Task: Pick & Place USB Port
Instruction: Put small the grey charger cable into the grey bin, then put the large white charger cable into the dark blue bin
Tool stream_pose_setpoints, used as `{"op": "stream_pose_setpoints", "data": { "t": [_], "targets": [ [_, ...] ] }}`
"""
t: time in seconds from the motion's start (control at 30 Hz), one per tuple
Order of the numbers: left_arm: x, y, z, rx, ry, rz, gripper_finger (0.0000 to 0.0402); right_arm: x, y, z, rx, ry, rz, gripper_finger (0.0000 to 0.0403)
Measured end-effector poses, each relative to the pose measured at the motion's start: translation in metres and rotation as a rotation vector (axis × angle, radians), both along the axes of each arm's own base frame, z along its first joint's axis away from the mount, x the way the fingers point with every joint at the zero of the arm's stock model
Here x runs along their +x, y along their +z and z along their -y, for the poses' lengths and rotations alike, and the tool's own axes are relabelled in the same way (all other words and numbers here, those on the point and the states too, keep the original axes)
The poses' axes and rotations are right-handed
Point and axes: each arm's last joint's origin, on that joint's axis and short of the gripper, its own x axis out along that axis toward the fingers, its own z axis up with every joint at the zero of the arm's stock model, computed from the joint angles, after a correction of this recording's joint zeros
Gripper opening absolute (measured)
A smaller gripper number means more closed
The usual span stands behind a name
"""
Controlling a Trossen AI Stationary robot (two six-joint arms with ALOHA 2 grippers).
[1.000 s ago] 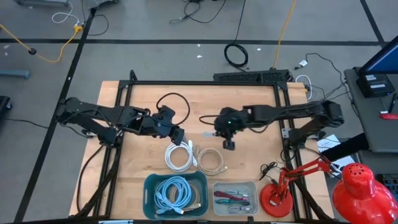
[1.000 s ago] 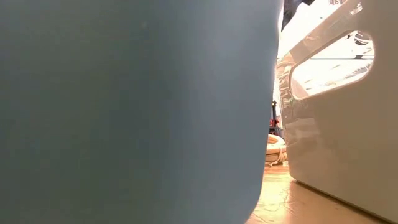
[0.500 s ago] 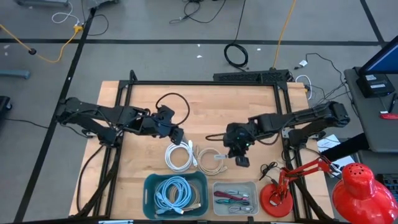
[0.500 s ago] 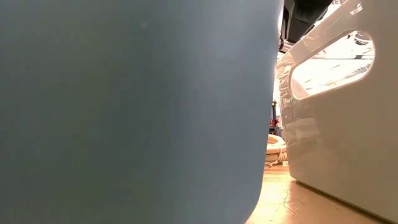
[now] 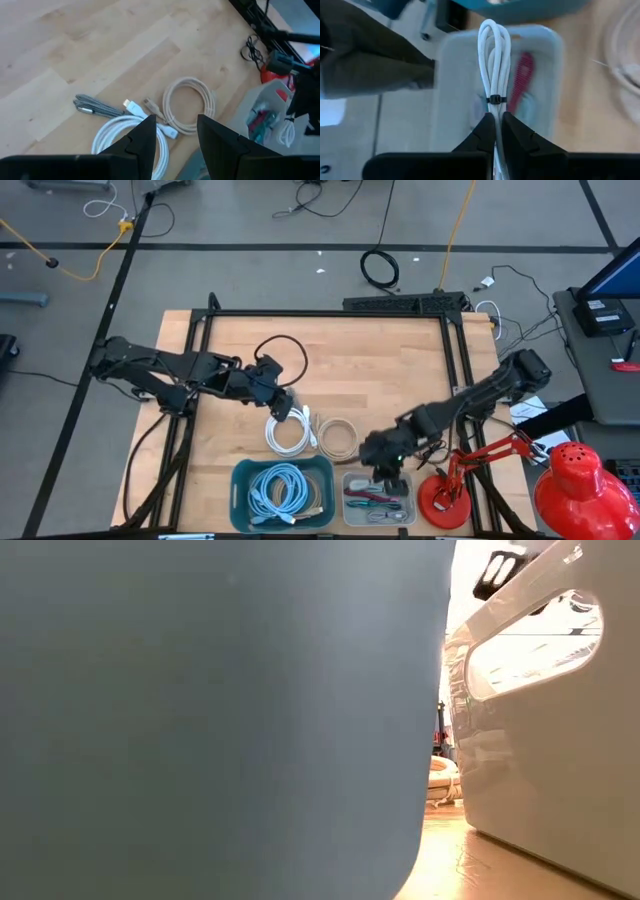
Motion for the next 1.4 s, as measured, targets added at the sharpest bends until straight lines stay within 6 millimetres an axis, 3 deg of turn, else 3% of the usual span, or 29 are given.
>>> {"op": "stream_pose_setpoints", "data": {
  "t": [0.13,0.37,0.8,0.93,1.13,1.4],
  "targets": [
    [-0.001,0.000,0.007,0.012,-0.029,0.001,0.0145,0.001,-0.013,-0.018,0.008,0.027,-0.031,0.0009],
    [-0.005,0.003,0.019,-0.002,-0.034,0.027,0.0145,-0.001,-0.035,-0.023,-0.063,0.029,-0.156,0.0028],
    [-0.011,0.002,0.037,-0.002,-0.057,0.029,0.0145,0.001,-0.019,-0.018,-0.006,0.004,-0.072,0.0144],
    [-0.019,-0.004,0.032,0.025,-0.032,-0.081,0.0145,0.005,-0.008,-0.003,0.011,-0.035,-0.035,0.0159],
    [-0.018,-0.033,0.015,0.131,-0.041,-0.407,0.0145,0.014,0.011,0.033,-0.002,-0.133,0.076,0.0159],
    [0.020,-0.072,-0.007,0.074,-0.052,-0.547,0.0145,0.019,0.033,0.091,-0.129,-0.358,0.221,0.0161]
  ]
}}
